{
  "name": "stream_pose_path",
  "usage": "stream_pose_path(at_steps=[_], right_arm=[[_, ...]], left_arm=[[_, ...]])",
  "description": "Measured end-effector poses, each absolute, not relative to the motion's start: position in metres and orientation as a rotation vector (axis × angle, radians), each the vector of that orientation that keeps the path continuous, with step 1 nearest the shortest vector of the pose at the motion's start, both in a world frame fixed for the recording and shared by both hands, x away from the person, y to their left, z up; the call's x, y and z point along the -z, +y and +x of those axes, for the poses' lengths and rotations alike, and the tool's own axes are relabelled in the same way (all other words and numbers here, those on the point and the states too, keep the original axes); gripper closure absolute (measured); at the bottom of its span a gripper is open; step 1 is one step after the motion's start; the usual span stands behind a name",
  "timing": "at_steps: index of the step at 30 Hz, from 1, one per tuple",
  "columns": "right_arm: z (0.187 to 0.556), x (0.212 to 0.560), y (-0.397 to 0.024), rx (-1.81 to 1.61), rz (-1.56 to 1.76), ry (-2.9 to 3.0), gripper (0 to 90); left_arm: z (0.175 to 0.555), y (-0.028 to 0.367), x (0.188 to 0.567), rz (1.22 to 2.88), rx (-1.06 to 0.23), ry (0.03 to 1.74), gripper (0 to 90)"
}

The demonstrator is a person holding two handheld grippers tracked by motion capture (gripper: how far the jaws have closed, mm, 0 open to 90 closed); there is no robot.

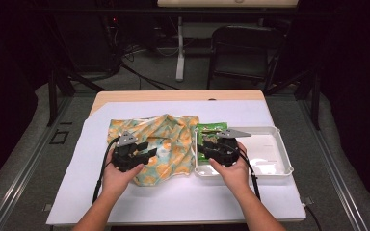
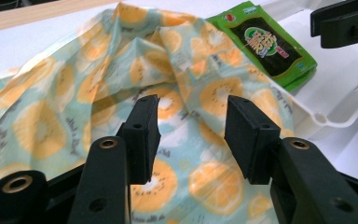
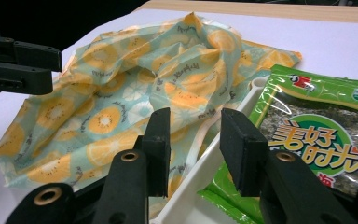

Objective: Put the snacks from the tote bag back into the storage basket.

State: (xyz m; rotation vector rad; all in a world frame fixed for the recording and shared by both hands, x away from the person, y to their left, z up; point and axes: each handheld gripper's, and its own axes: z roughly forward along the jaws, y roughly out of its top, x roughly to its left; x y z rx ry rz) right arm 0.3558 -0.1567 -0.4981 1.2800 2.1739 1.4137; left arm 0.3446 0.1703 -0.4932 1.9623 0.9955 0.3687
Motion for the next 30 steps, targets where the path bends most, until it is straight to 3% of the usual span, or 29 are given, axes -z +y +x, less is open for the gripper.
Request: stream_pose_path(at_steps=[14, 30], right_arm=[[0.351, 0.508, -0.144, -1.359, 1.255, 2.216, 60.9], [0.345, 0.518, -0.126, -1.374, 1.197, 2.313, 58.6]], left_arm=[[0.342, 0.211, 0.513, 1.889, -0.384, 1.105, 53.6], [0.342, 0.219, 0.522, 1.828, -0.346, 1.152, 53.1]])
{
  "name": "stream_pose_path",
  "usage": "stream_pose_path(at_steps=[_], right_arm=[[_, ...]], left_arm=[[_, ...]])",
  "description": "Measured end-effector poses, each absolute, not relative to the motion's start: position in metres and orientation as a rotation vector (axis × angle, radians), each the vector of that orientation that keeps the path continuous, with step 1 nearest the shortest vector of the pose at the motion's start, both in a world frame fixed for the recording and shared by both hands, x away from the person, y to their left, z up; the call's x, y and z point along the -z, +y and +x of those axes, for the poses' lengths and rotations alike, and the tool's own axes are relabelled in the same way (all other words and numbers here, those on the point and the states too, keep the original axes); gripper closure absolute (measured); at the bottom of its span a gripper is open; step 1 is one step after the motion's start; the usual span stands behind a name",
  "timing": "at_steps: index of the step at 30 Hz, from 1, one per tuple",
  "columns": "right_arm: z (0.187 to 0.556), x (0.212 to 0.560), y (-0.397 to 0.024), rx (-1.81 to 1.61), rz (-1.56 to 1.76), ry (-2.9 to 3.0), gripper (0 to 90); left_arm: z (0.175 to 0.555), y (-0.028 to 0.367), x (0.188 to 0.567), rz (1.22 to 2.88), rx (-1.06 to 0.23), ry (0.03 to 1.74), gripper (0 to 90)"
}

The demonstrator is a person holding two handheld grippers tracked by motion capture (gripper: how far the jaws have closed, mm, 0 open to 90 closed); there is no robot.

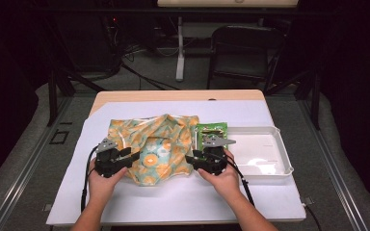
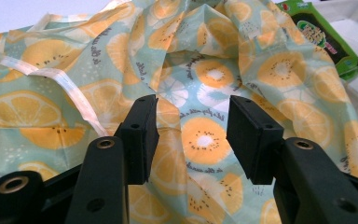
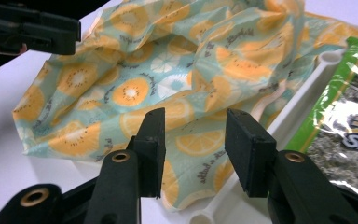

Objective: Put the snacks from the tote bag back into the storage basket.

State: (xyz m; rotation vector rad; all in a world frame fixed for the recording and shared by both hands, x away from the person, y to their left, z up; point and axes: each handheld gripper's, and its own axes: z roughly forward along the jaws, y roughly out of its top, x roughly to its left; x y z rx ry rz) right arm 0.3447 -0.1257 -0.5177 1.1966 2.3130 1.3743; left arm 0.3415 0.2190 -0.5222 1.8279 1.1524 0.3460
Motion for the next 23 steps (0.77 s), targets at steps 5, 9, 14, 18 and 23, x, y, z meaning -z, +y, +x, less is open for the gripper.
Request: stream_pose_path(at_steps=[5, 9, 14, 18, 23], right_arm=[[0.3429, 0.5202, -0.1205, -1.375, 1.178, 2.321, 58.5], [0.3424, 0.5208, -0.1192, -1.365, 1.168, 2.334, 58.4], [0.3420, 0.5220, -0.1177, -1.359, 1.169, 2.342, 58.1], [0.3419, 0.5228, -0.1169, -1.359, 1.169, 2.343, 57.7], [0.3421, 0.5230, -0.1169, -1.360, 1.171, 2.343, 57.1]], left_arm=[[0.3419, 0.2212, 0.5226, 1.833, -0.348, 1.157, 53.1], [0.3420, 0.2214, 0.5228, 1.837, -0.348, 1.155, 53.0], [0.3420, 0.2203, 0.5235, 1.834, -0.343, 1.155, 52.8], [0.3422, 0.2206, 0.5236, 1.836, -0.346, 1.155, 52.4], [0.3422, 0.2215, 0.5234, 1.829, -0.352, 1.161, 51.7]])
